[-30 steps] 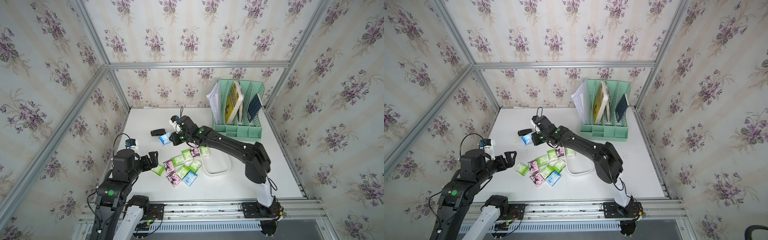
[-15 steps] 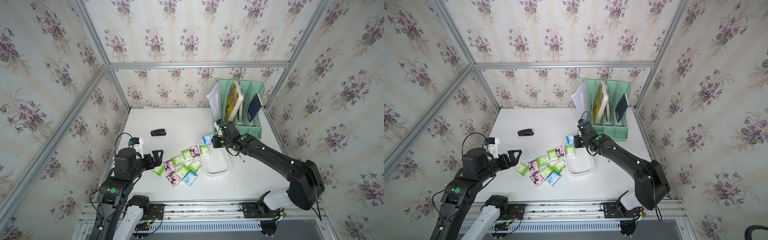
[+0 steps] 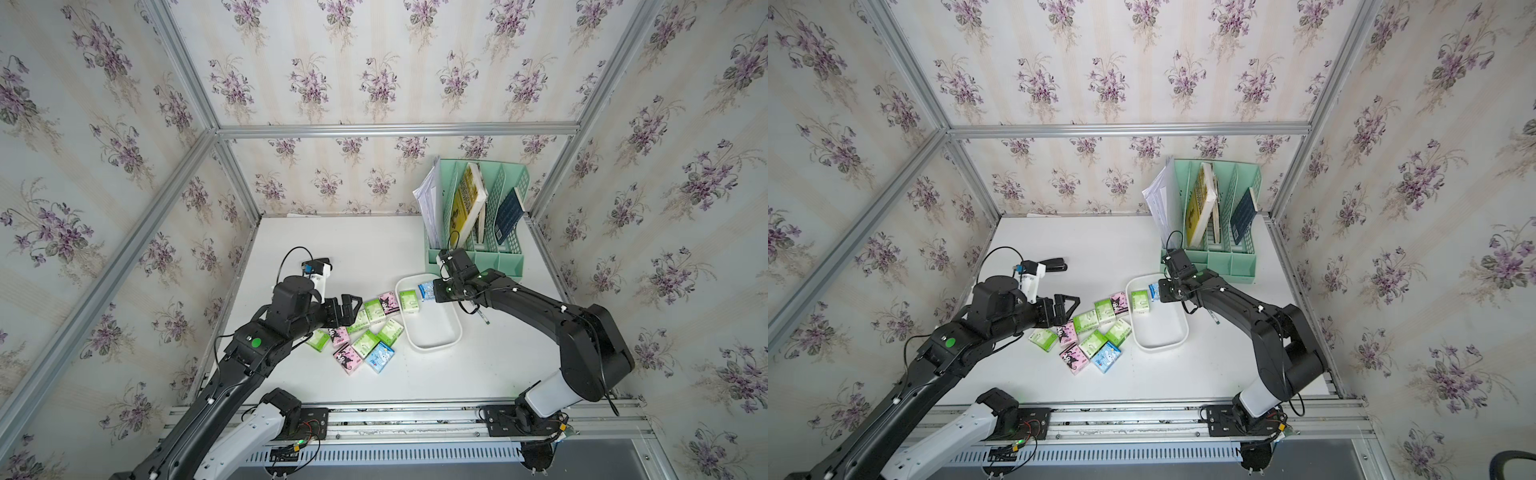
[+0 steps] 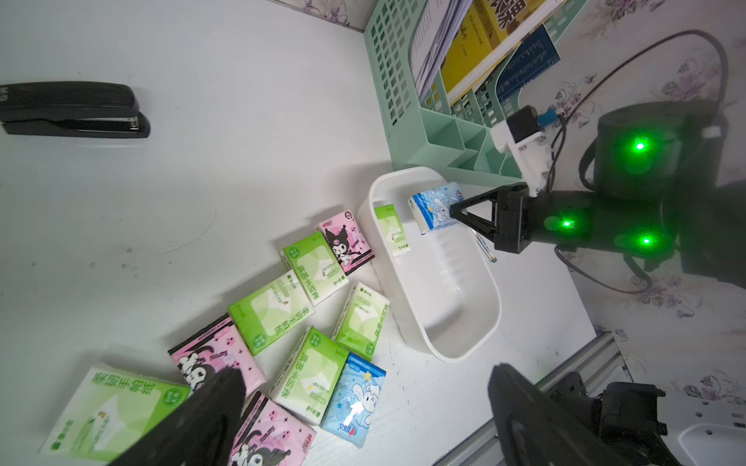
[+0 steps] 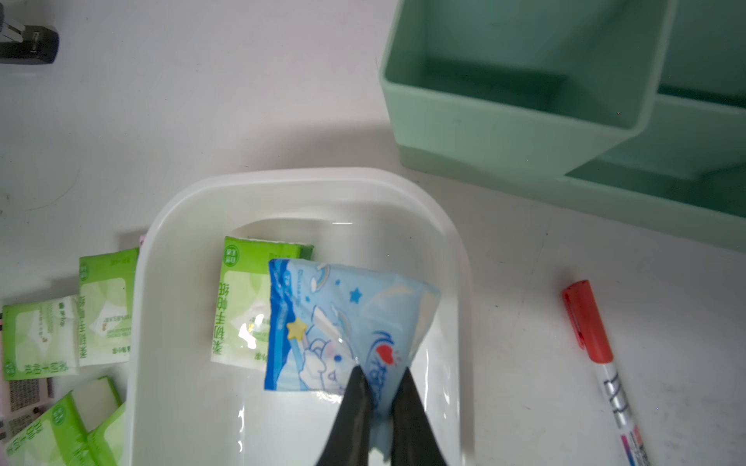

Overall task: Put the pocket tissues into the storage box
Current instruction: Place the pocket tissues in the storage box.

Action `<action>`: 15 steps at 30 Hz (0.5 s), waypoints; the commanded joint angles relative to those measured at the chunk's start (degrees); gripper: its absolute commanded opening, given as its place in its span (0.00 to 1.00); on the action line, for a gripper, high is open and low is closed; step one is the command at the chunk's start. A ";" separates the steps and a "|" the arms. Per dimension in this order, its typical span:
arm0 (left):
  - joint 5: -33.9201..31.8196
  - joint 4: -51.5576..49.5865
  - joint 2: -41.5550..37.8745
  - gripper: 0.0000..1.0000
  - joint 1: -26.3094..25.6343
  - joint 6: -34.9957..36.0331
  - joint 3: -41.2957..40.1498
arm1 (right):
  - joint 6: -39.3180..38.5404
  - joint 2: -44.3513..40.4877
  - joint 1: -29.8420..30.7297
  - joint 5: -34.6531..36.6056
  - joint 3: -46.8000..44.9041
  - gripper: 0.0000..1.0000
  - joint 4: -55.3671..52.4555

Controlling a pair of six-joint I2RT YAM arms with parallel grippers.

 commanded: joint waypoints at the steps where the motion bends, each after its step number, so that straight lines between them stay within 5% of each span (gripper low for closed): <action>1: -3.06 2.56 4.34 0.99 -3.92 2.31 2.13 | -0.82 2.25 -0.06 1.13 1.19 0.00 2.04; 15: -3.24 7.99 16.02 0.99 -10.56 2.21 5.83 | -0.64 8.87 -0.06 0.27 3.24 0.00 4.54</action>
